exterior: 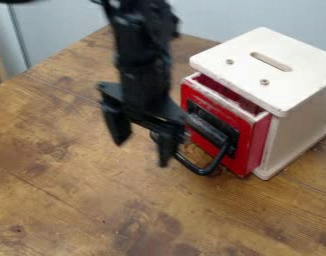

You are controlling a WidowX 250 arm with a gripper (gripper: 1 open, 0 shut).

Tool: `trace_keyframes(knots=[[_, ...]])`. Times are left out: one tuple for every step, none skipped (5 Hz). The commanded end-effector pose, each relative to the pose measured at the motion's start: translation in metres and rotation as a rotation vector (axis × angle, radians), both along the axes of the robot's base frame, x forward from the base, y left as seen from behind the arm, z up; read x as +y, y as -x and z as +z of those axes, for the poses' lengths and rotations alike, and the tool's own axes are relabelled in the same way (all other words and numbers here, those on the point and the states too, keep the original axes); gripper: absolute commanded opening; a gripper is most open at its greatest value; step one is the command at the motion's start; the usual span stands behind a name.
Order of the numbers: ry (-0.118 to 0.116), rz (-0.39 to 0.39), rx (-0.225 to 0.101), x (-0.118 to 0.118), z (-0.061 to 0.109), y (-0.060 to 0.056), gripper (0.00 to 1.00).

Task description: Close the drawer

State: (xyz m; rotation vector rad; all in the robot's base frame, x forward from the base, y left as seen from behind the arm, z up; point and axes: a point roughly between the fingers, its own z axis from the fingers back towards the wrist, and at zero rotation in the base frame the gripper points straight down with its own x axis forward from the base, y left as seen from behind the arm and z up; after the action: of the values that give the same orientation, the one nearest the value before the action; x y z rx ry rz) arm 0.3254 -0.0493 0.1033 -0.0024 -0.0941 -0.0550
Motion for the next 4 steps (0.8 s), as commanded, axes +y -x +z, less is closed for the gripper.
trace_keyframes(knots=[[0.006, -0.060, -0.068, -0.016, 0.006, -0.033, 1.00], [0.012, -0.103, -0.079, -0.022, -0.002, -0.053, 1.00], [0.013, -0.152, -0.072, -0.029, -0.007, -0.071, 1.00], [0.011, -0.146, -0.074, -0.024, -0.016, -0.079, 1.00]])
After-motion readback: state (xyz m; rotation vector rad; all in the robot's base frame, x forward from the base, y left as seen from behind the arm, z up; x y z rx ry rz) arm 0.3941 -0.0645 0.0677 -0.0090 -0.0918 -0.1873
